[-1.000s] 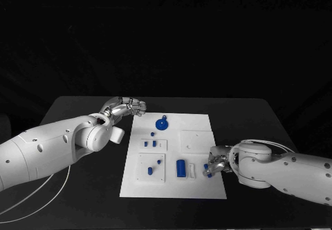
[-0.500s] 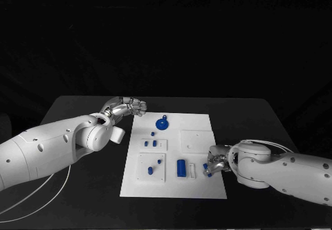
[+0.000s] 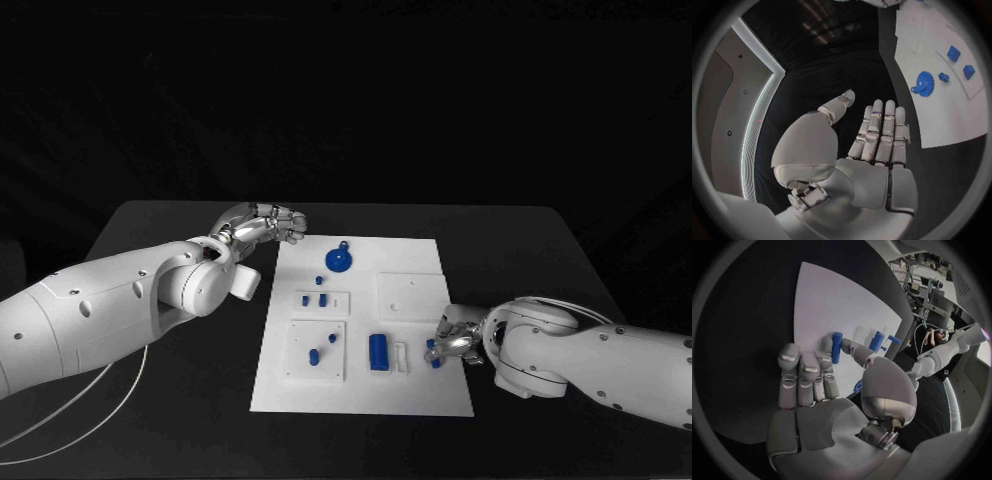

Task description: Assemble the parts on the task board

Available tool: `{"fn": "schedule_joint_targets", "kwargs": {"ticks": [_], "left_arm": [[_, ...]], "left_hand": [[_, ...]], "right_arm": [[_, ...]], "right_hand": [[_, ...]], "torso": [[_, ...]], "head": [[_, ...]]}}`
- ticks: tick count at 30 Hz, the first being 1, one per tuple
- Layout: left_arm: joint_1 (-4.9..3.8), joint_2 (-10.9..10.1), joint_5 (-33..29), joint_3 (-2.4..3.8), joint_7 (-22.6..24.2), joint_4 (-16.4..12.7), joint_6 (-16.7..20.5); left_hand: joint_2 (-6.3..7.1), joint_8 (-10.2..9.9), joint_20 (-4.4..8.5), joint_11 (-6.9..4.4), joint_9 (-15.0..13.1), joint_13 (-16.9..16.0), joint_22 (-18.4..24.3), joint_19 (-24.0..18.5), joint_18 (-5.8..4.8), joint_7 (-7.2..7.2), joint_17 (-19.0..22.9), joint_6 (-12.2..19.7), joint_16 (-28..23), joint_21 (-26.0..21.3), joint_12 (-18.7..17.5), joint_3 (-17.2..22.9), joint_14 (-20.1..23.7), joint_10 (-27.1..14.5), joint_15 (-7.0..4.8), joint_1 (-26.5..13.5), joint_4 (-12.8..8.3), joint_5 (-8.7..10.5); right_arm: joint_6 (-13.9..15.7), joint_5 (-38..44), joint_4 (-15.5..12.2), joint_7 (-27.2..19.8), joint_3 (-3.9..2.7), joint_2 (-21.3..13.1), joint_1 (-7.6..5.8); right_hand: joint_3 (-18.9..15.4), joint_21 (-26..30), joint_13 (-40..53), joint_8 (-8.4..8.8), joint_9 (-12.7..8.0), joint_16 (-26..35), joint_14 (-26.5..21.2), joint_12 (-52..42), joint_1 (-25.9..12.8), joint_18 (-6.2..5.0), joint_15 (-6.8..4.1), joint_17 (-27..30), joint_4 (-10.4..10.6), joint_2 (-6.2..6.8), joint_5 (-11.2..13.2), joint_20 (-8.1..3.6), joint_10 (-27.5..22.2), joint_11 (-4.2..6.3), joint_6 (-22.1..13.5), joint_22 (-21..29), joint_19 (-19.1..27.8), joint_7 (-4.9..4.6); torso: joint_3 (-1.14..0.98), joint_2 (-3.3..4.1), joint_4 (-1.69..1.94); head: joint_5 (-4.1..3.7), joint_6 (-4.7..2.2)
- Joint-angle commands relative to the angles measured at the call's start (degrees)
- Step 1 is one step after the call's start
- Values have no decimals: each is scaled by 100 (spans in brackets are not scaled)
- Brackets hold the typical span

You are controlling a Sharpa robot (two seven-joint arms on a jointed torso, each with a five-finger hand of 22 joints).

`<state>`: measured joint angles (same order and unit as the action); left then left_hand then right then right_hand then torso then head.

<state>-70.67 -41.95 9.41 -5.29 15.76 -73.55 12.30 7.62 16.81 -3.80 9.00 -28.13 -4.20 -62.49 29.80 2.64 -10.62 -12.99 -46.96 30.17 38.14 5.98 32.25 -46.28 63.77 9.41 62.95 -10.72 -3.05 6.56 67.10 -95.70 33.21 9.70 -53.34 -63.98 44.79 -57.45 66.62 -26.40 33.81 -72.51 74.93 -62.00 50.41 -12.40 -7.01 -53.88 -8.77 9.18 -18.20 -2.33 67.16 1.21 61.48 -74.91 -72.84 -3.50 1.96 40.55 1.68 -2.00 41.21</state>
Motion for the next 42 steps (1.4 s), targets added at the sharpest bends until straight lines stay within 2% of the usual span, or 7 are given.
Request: {"fn": "schedule_joint_targets", "kwargs": {"ticks": [1,2,6,15,20,33,42], "left_arm": [[-1,3,5,3,30,-19,-68],[-1,4,5,3,30,-19,-67],[-1,4,7,2,30,-22,-68],[-1,-4,12,1,27,-20,-70],[-1,-6,14,1,26,-18,-71],[-1,-3,14,1,27,-22,-69],[-2,-2,14,1,27,-24,-65]], "left_hand": [[23,23,-13,-13,6,4,-7,37,78,9,-7,45,-20,-35,-10,-1,-26,-37,29,-50,21,-5],[23,23,-13,-13,6,4,-8,37,78,9,-7,45,-20,-35,-10,-1,-26,-38,29,-50,21,-5],[24,23,-13,-13,6,4,-8,37,79,9,-8,45,-21,-36,-10,0,-26,-38,29,-48,20,-5],[26,25,-12,-13,7,4,-10,37,79,10,-11,44,-23,-37,-10,1,-26,-38,28,-43,18,-5],[27,25,-12,-14,7,4,-11,36,80,10,-12,44,-24,-37,-10,1,-26,-38,28,-39,17,-5],[31,28,-12,-13,8,4,-14,37,79,10,-17,44,-28,-39,-9,0,-26,-38,28,-36,17,-5],[32,29,-13,-13,9,4,-16,37,79,9,-20,45,-31,-40,-9,-1,-26,-39,29,-37,19,-5]], "right_arm": [[369,-621,-73,-217,30,0,34],[406,-668,-97,-240,30,-11,30],[540,-903,-195,-339,27,-52,16],[679,-1430,-309,-553,22,-47,8],[560,-1517,-295,-534,21,-24,8],[254,-1556,-207,-391,24,117,8],[270,-1543,-181,-379,24,149,8]], "right_hand": [[101,-25,10,926,-558,18,56,-17,-97,-260,-12,4,-299,48,10,11,39,-2,-109,-49,-66,-160],[-36,-33,12,918,-556,13,61,-21,-130,-260,-22,2,-322,63,-50,-2,48,5,-103,-50,-78,-146],[-158,-20,9,907,-558,16,59,-14,-165,-260,-34,5,-270,143,31,-16,57,20,-86,-39,-78,-145],[-238,-13,8,899,-562,18,56,-10,-171,-260,-45,5,-212,158,15,-34,67,30,-74,-32,-84,-136],[-325,-7,10,898,-567,20,52,-6,-164,-260,-51,6,-208,140,-52,-48,69,34,-76,-30,-81,-132],[-407,-1,14,898,-574,21,48,-1,-162,-260,-51,6,-212,103,-33,-54,64,34,-78,-30,-70,-131],[-446,3,17,898,-578,23,46,3,-172,-260,-50,7,-202,94,12,-54,58,33,-79,-31,-61,-132]], "torso": [[-1,0,-4],[-1,0,-6],[-1,2,-8],[1,1,0],[4,1,1],[5,0,0],[3,-1,0]], "head": [[2,2],[2,1],[2,2],[2,15],[3,16],[18,36],[26,41]]}}
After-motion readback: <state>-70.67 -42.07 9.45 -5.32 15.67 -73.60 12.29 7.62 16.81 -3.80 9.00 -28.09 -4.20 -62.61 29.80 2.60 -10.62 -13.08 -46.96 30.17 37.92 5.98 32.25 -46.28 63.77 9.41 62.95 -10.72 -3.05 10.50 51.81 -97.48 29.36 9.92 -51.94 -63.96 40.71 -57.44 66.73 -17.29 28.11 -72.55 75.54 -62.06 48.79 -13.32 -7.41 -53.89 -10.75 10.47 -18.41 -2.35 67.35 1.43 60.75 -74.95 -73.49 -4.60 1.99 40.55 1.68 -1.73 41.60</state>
